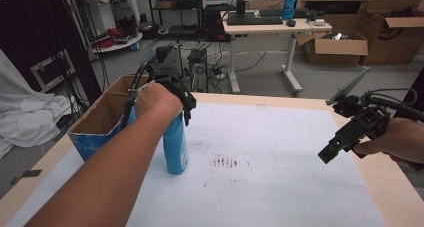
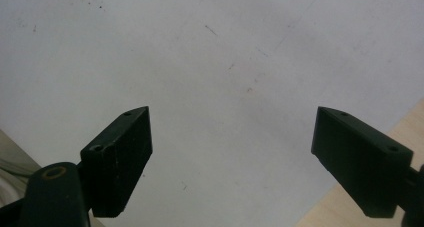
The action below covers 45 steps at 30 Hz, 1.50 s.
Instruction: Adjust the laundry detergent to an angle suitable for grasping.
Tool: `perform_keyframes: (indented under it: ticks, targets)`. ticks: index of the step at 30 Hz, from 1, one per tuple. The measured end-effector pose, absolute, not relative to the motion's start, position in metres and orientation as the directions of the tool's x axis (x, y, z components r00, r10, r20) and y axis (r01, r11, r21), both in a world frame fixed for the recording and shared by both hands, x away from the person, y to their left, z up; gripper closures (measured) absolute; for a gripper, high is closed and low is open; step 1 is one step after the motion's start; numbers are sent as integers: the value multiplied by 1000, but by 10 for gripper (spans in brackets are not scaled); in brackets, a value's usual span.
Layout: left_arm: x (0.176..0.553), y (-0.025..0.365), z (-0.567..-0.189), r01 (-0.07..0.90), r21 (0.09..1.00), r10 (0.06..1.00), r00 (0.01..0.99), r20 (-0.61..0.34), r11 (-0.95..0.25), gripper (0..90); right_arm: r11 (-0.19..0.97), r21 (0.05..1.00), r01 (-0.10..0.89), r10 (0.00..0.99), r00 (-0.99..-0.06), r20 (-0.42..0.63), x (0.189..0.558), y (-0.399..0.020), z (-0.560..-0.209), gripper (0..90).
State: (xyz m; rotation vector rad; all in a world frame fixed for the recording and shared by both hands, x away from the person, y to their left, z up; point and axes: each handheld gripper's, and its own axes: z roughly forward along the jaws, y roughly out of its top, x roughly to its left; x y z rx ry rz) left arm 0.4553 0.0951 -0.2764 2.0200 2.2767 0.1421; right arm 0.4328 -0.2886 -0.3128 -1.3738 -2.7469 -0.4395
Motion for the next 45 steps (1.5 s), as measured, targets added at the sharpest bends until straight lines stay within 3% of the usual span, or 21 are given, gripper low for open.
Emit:
perform_keyframes:
  ticks: [27, 45]
  targets:
    - [455, 96, -279, 981, 152, 993, -121, -12, 122, 369, 569, 235, 788, 776, -609, 162, 433, -289, -314, 165]
    - [454, 96, -277, 981, 165, 994, -106, -7, 106, 380, 569, 241, 786, 775, -611, 164, 433, -288, -313, 166]
